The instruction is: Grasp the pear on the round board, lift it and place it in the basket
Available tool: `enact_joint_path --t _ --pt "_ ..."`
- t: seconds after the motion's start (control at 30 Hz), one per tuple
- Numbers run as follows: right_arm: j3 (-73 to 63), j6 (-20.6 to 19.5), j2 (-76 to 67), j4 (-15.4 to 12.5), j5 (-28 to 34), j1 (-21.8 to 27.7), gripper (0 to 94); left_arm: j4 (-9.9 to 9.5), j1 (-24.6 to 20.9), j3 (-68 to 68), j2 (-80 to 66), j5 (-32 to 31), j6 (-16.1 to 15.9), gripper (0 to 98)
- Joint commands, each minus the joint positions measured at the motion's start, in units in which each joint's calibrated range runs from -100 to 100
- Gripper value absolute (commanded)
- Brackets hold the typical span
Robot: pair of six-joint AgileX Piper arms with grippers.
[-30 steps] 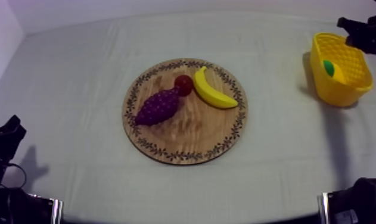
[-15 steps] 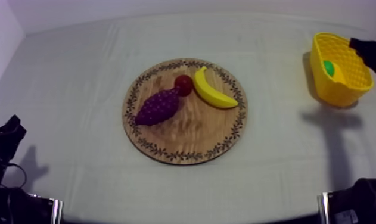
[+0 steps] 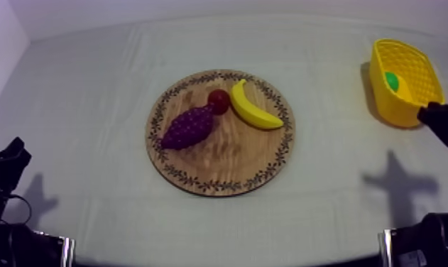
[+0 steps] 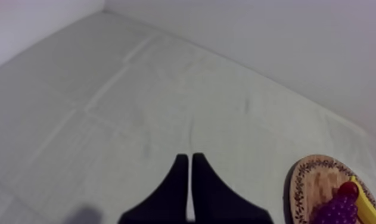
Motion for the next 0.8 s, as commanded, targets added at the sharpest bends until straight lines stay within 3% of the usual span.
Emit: enact_joint_path --t 0.0,0.13,0.47,0.77 --pt "1.61 -0.9 -7.72 1.04 2.5 -1.31 0.3 0.0 -0.02 0.03 0.02 0.03 -0.01 0.1" --pt "5.1 -1.09 -13.51 1.94 4.83 -2.54 0.3 0.0 -0.02 0.03 0.02 0.03 -0.01 0.1" --pt "7.99 3.04 -24.41 -2.55 13.01 -3.49 0.3 0.0 -0.02 0.03 0.02 0.03 -0.01 0.1" --pt "8.84 4.43 -26.27 -6.06 17.18 -3.23 1.0 0.0 -0.02 0.03 0.02 0.03 -0.01 0.1"
